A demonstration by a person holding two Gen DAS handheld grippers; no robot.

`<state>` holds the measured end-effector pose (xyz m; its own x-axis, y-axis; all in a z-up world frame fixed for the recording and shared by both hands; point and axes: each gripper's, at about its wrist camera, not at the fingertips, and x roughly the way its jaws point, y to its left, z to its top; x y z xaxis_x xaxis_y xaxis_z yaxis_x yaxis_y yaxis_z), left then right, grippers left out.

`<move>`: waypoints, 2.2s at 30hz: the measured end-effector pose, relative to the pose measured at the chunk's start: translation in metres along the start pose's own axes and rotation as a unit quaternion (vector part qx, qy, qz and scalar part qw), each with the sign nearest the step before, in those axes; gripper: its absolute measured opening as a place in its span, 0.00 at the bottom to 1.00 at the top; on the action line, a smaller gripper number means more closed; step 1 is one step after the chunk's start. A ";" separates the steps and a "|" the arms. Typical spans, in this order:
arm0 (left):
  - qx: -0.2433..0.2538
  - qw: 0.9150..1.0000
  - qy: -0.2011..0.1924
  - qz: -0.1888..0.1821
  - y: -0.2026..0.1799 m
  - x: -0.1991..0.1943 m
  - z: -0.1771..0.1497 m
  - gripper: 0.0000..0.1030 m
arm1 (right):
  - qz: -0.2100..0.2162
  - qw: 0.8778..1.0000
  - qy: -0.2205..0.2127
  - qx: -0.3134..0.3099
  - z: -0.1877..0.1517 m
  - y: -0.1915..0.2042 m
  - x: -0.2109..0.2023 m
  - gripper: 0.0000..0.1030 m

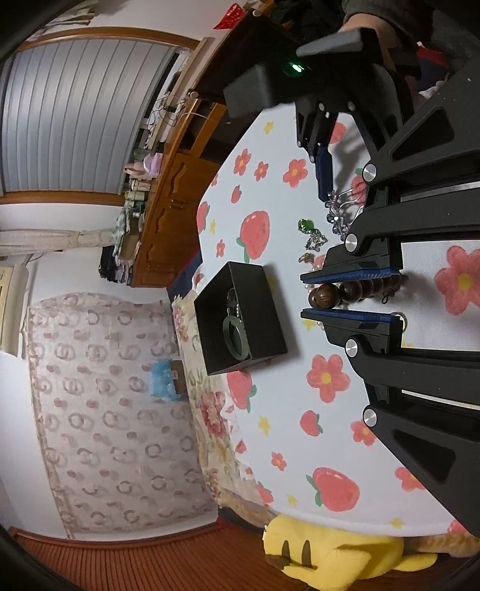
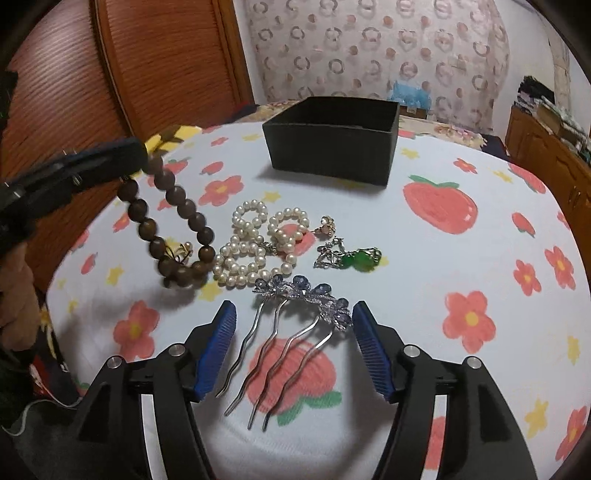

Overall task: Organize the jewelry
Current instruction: 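Close the left gripper on the wooden bead bracelet while the right gripper closes on the silver hair comb, then carry the bead bracelet and hair comb over the black box and open both grippers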

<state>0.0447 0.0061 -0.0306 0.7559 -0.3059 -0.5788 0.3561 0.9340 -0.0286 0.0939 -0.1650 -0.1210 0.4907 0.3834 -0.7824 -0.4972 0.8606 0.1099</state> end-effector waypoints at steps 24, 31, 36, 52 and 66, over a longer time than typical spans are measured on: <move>-0.007 1.000 -0.014 0.009 0.005 -0.007 0.007 0.12 | -0.032 0.999 -0.003 -0.041 -0.007 -0.003 -0.008 0.56; -0.006 1.000 -0.015 0.009 0.006 -0.008 0.007 0.12 | -0.033 0.998 -0.020 -0.044 -0.002 -0.004 -0.015 0.56; -0.004 1.000 -0.023 0.012 0.006 -0.009 0.017 0.12 | -0.029 0.998 -0.031 -0.045 0.009 -0.007 -0.020 0.56; 0.008 0.999 -0.043 0.025 0.019 0.025 0.091 0.12 | -0.024 0.994 -0.083 -0.066 0.101 -0.039 -0.025 0.56; -0.006 0.999 -0.036 0.035 0.052 0.074 0.136 0.12 | -0.002 0.994 -0.083 -0.075 0.181 -0.066 0.042 0.56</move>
<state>0.1940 0.0065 0.0358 0.8163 -0.2513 -0.5200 0.2940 0.9558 -0.0004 0.2769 -0.1453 -0.0505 0.5980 0.4415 -0.6689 -0.5898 0.8075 0.0057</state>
